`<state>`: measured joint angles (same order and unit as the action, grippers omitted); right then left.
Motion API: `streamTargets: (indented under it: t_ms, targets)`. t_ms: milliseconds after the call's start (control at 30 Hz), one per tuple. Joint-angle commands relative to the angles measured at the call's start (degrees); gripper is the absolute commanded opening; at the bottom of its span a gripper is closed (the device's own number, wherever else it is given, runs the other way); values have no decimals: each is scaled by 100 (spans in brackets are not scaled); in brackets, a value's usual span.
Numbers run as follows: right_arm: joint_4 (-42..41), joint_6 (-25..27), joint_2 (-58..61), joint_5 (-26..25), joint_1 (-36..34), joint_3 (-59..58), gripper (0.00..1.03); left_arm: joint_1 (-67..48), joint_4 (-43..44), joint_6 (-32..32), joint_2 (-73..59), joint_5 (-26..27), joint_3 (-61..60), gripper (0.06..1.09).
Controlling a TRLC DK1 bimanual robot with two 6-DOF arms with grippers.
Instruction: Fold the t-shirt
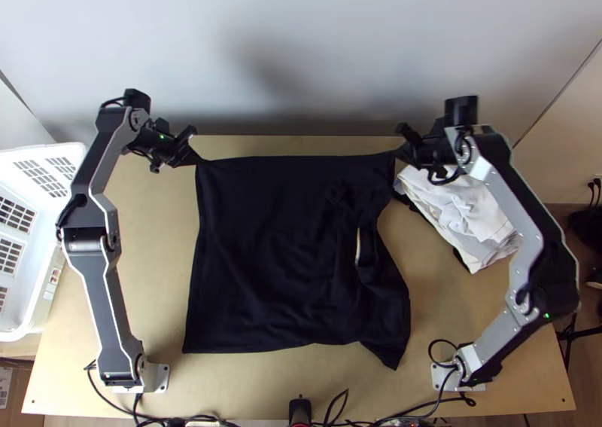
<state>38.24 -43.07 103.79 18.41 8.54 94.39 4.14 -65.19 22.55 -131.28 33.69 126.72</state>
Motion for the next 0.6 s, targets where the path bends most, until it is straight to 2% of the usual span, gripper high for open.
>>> streamTargets:
  t_ms: [0,33,100,267,400,567]
  targets:
    - [-256,246,344,-611,210,-281,20,-1,-29,101,-266,-293,2,9]
    - [-273,352,282,-620,307,-307,32,-19,-38,92,-249,-293,2,9]
    - [-458,501,89,-875,491,-413,47,-45,-73,57,-169,-275,-77,9]
    - [-994,1020,-737,-1042,816,-755,65,-80,-82,-48,85,-117,-305,9]
    - [-967,1248,-1502,-1068,1071,-1045,64,-98,-82,-84,244,15,-455,9]
    - [-713,1248,-1590,-1068,1273,-1766,64,-133,-82,-84,411,76,-657,9]
